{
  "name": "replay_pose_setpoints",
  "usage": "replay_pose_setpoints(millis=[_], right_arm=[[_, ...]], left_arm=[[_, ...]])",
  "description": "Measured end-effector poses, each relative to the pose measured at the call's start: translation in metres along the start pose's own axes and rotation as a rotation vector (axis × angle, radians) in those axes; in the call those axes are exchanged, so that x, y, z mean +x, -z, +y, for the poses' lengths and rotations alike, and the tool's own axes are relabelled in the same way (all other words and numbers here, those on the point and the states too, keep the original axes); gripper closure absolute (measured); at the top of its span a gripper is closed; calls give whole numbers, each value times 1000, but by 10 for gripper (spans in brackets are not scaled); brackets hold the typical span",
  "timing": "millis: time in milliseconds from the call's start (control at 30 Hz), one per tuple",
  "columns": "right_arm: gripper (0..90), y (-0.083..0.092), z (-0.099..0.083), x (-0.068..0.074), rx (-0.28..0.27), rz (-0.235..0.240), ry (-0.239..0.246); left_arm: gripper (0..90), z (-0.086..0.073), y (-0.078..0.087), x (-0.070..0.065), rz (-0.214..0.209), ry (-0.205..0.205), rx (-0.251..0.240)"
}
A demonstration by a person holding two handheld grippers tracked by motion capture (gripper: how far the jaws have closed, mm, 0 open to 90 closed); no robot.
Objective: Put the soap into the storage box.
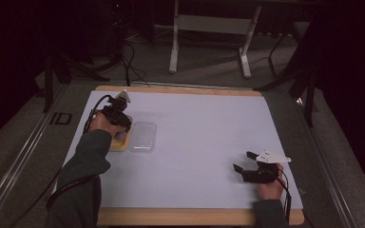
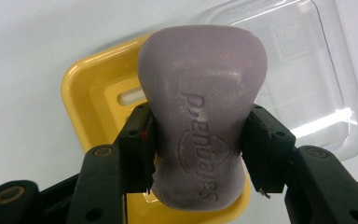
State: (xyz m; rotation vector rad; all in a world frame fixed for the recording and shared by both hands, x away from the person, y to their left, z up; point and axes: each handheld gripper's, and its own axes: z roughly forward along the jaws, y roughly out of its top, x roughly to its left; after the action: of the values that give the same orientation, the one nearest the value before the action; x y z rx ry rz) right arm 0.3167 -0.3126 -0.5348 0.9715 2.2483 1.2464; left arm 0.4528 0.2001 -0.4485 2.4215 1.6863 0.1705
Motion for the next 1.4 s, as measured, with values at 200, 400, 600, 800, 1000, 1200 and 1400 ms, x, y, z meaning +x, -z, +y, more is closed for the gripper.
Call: replay_pose_setpoints(millis=[200, 400, 600, 800, 1000, 1200, 1400], right_arm=[[192, 0, 0, 0, 1, 0, 1], [192, 0, 0, 0, 2, -1, 4], [192, 0, 0, 0, 1, -2, 5], [192, 0, 0, 0, 2, -2, 7], [192, 0, 0, 0, 2, -2, 7], [192, 0, 0, 0, 2, -2, 8], [192, -1, 0, 1, 5, -3, 9]], left_arm=[[498, -2, 3, 3, -4, 27, -10], [498, -4, 2, 7, 9, 50, -3], [498, -5, 1, 8, 15, 65, 3], [498, -6, -3, 8, 17, 80, 18], [498, -8, -7, 9, 17, 91, 33], [498, -9, -12, 12, 11, 104, 46], [498, -11, -17, 15, 15, 119, 67]])
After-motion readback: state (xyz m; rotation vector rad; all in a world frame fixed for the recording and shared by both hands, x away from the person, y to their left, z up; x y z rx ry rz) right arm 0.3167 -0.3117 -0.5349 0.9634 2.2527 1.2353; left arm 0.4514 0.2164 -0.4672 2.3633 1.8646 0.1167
